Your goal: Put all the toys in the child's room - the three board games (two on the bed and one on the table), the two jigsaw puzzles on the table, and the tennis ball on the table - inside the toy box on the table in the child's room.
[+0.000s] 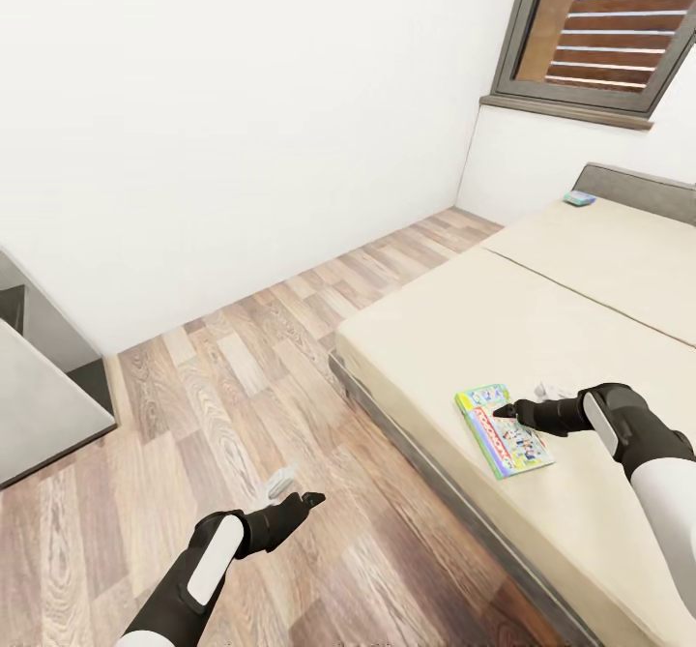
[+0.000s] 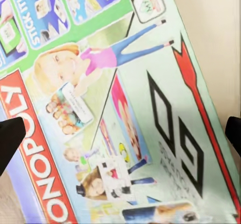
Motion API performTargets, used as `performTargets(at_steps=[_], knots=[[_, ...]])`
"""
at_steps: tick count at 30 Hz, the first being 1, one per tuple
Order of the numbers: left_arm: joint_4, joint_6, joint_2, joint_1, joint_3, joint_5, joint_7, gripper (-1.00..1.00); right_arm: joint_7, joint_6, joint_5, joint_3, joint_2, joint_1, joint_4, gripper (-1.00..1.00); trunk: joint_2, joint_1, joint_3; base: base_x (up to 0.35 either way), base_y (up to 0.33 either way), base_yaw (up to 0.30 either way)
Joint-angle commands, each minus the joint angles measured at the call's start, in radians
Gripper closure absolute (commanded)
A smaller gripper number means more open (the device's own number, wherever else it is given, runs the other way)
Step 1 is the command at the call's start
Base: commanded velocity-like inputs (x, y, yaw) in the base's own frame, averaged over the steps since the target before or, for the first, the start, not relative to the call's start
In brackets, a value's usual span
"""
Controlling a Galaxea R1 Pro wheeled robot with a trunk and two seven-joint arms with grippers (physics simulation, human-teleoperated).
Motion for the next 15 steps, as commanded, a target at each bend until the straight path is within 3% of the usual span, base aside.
performTargets(at_steps=[1, 8, 15], knots=[[0.000, 0.004, 0.000, 0.000, 0.001, -0.002, -0.003, -1.00, -0.003, 0.008, -0.009, -0.002, 0.000, 0.000, -0.001, -1.00, 0.000, 0.000, -0.001, -0.206, 0.000, 0.000], [0.000, 0.004, 0.000, 0.000, 0.001, -0.002, -0.003, -1.00, -0.003, 0.007, -0.009, -0.002, 0.000, 0.000, -0.001, -1.00, 0.000, 0.000, -0.001, -0.213, 0.000, 0.000], [0.000, 0.004, 0.000, 0.000, 0.001, -0.002, -0.003, -1.00, -0.003, 0.007, -0.009, -0.002, -0.001, 0.000, -0.001, -1.00, 0.000, 0.000, -0.001, -0.077, 0.000, 0.000]])
